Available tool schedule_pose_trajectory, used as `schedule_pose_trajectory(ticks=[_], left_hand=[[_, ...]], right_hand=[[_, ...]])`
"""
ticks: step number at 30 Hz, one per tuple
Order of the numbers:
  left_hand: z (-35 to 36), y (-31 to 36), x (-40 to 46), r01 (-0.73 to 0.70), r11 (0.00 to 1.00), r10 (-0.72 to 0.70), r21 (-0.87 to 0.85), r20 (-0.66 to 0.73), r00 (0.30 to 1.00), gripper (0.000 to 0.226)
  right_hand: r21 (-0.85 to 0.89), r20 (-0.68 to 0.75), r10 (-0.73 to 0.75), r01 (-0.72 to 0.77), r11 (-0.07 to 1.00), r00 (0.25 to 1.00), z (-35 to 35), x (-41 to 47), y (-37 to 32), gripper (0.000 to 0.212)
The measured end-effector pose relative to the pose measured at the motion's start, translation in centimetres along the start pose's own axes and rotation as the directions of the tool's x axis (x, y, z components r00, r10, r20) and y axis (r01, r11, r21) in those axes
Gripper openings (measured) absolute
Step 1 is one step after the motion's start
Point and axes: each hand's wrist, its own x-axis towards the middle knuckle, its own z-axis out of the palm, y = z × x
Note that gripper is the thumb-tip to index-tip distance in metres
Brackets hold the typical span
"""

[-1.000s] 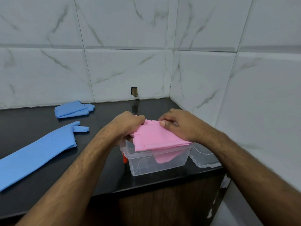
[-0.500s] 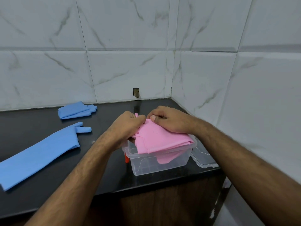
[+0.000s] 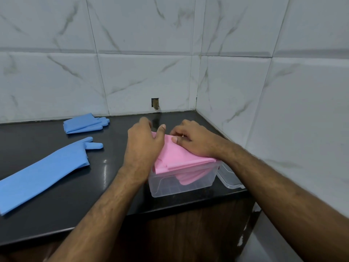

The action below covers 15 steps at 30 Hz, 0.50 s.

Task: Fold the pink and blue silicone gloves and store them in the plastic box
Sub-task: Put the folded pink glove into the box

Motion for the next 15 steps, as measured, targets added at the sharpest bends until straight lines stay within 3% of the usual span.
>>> schedule_pose_trajectory(ticks=[4,7,11,15], left_hand=[[-0.8,0.4,-0.4,-0.217,0.945,0.223,0.246,0.004,0.975,0.028],[-1.9,0.5,-0.1,-0.403,0.906,0.363,0.133,0.250,0.898,0.028],[-2.5,0.5,0.5,-0.333,0.942,0.287,-0.040,0.613,0.736,0.039],[-2.5,0.5,1.1,-0.313,0.950,0.212,0.007,0.721,0.660,0.047]], right_hand=[[-0.017,-0.045,-0.013,0.013,1.000,0.999,-0.4,-0.8,0.4,0.036],[0.016,-0.025,-0.042,0.042,0.999,0.999,-1.8,-2.0,1.0,0.024],[0.012,0.135,-0.065,0.064,0.998,0.989,-4.8,-3.4,2.0,0.025],[-0.079,0.341,-0.008,0.037,0.996,0.940,-6.3,-3.7,2.6,0.040]])
